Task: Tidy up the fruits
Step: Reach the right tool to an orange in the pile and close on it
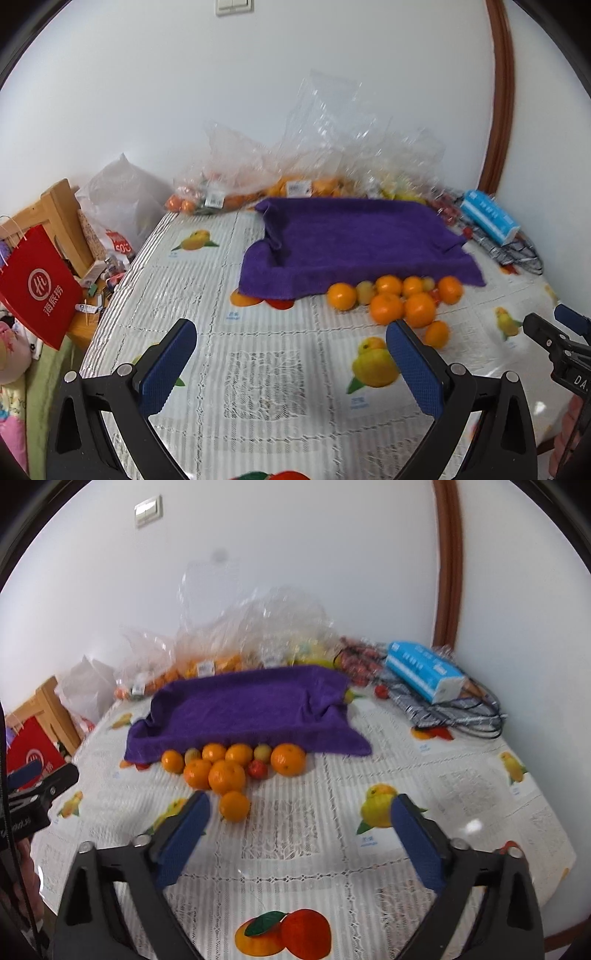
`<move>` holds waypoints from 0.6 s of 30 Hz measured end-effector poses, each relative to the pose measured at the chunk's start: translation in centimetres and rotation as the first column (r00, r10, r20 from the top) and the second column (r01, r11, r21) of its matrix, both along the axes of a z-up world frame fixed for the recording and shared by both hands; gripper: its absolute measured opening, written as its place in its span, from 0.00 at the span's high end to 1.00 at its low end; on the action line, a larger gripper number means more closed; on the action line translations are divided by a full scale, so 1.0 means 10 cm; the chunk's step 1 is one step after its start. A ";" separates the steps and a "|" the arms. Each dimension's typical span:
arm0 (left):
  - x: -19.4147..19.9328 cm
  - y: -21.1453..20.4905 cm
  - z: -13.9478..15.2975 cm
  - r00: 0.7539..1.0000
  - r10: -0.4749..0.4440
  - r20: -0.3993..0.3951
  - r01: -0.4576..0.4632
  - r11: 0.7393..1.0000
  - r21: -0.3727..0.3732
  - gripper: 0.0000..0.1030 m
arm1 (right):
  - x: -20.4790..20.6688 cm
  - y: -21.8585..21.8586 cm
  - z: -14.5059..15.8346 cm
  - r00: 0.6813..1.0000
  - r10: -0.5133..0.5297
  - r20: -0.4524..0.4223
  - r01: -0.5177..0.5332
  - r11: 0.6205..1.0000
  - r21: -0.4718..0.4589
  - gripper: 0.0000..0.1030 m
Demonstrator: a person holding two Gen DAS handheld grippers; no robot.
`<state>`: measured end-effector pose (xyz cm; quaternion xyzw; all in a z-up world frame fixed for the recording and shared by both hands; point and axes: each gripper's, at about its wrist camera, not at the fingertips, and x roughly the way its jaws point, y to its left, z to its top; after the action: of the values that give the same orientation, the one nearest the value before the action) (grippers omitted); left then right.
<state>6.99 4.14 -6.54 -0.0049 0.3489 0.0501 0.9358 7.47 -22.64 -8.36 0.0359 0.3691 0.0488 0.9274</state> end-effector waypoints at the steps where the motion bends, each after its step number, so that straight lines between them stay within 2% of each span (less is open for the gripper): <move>1: 0.04 0.01 -0.04 1.000 0.001 -0.011 -0.001 1.000 0.006 0.00 | 0.04 0.03 -0.06 1.000 0.006 -0.018 -0.006 1.000 -0.002 0.16; 2: 0.07 0.03 -0.07 1.000 0.002 -0.021 -0.001 1.000 0.010 0.00 | 0.08 0.06 -0.12 0.999 0.012 -0.035 -0.012 1.000 0.001 0.22; 8: 0.25 0.11 -0.35 0.998 -0.006 -0.057 0.007 1.000 0.021 0.00 | 0.32 0.25 -0.41 0.993 0.081 -0.086 -0.077 0.996 0.049 0.38; 12: 0.35 0.22 -0.53 0.995 0.010 -0.103 -0.011 1.000 -0.005 0.02 | 0.43 0.42 -0.55 0.985 0.131 -0.108 -0.126 0.990 0.056 0.44; 14: 0.39 0.27 -0.58 0.993 0.016 -0.117 -0.017 1.000 -0.010 0.02 | 0.49 0.50 -0.62 0.981 0.150 -0.123 -0.144 0.988 0.063 0.51; 18: 0.46 0.36 -0.66 0.991 0.020 -0.135 -0.024 0.999 -0.031 0.03 | 0.61 0.58 -0.72 0.977 0.158 -0.146 -0.148 0.986 0.078 0.53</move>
<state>11.62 7.78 -13.12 -0.0207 0.4119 0.0549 0.9093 13.53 -16.82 -15.59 0.0419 0.4386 0.1294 0.8883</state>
